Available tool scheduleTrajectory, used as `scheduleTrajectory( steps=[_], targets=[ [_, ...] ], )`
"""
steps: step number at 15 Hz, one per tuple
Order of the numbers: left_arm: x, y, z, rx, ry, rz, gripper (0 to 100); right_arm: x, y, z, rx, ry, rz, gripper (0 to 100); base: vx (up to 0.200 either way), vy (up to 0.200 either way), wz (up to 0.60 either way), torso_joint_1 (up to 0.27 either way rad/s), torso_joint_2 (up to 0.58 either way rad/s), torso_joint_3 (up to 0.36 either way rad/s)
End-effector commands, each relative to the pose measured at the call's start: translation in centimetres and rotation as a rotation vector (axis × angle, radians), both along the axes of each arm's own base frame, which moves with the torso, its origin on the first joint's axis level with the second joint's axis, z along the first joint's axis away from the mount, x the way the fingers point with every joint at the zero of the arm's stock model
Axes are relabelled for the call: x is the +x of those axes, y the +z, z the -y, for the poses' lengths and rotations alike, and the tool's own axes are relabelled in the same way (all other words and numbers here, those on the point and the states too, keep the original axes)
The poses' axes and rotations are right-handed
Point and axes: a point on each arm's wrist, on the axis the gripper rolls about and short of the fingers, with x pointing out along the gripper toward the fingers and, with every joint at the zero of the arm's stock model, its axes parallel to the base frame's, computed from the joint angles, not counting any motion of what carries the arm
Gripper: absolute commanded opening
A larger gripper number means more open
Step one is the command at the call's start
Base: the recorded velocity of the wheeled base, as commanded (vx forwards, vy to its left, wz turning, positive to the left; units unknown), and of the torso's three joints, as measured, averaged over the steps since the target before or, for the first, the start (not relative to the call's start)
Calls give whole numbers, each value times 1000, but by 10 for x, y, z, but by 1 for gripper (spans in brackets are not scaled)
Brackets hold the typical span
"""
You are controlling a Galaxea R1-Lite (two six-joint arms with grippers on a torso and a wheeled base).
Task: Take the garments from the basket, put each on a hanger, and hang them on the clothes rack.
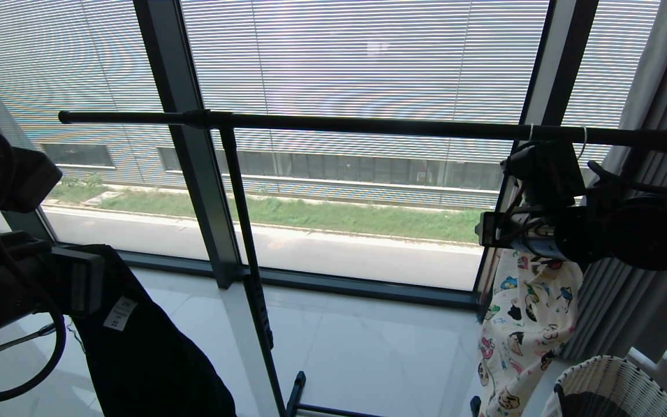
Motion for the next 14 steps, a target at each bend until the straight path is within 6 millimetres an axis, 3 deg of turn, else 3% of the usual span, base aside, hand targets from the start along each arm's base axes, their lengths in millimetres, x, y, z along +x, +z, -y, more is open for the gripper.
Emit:
scheduleTrajectory(
  steps=[1,8,14],
  targets=[
    [0,0,0,0,0,0,0,-1,2,0,2,0,4,0,0,0,0,0,0,0],
    [0,0,0,0,0,1,0,-3,4,1,-23,13,12,0,0,0,0,0,0,0],
    [-1,1,0,-3,1,6,0,-29,26,13,-12,86,110,0,0,0,0,0,0,0]
  ],
)
